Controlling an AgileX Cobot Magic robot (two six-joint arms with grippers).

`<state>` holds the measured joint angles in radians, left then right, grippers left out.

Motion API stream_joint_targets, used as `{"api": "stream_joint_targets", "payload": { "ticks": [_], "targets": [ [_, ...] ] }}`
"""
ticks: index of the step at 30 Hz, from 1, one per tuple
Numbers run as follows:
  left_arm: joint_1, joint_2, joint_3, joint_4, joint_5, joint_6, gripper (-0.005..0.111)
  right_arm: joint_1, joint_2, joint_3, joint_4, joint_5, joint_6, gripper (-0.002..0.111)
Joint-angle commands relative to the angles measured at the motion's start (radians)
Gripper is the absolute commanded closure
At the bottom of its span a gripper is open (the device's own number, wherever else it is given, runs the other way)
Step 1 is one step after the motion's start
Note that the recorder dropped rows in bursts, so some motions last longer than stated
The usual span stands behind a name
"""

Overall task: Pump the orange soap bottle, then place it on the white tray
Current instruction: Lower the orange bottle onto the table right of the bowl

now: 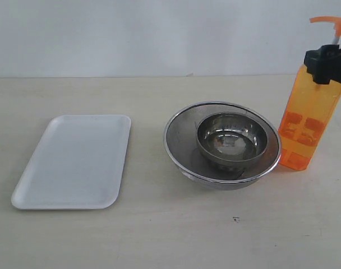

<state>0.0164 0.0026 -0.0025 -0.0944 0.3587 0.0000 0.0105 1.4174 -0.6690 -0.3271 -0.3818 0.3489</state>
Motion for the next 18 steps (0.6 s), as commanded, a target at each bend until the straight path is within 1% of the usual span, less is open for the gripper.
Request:
{"api": "stream_joint_targets", "payload": {
  "ticks": [1, 8, 15, 18],
  "targets": [
    [0.002, -0.003, 0.002, 0.005, -0.001, 0.009, 0.102, 0.013, -0.001, -0.007, 0.0, 0.044, 0.019, 0.033],
    [0.002, -0.003, 0.002, 0.005, -0.001, 0.009, 0.102, 0.078, -0.021, -0.007, 0.0, 0.063, -0.025, 0.033],
    [0.002, -0.003, 0.002, 0.005, -0.001, 0.009, 0.102, 0.08, -0.081, -0.007, 0.012, 0.144, -0.002, 0.032],
    [0.002, -0.003, 0.002, 0.005, -0.001, 0.009, 0.102, 0.08, -0.094, -0.007, 0.037, 0.206, 0.004, 0.024]
  ]
}}
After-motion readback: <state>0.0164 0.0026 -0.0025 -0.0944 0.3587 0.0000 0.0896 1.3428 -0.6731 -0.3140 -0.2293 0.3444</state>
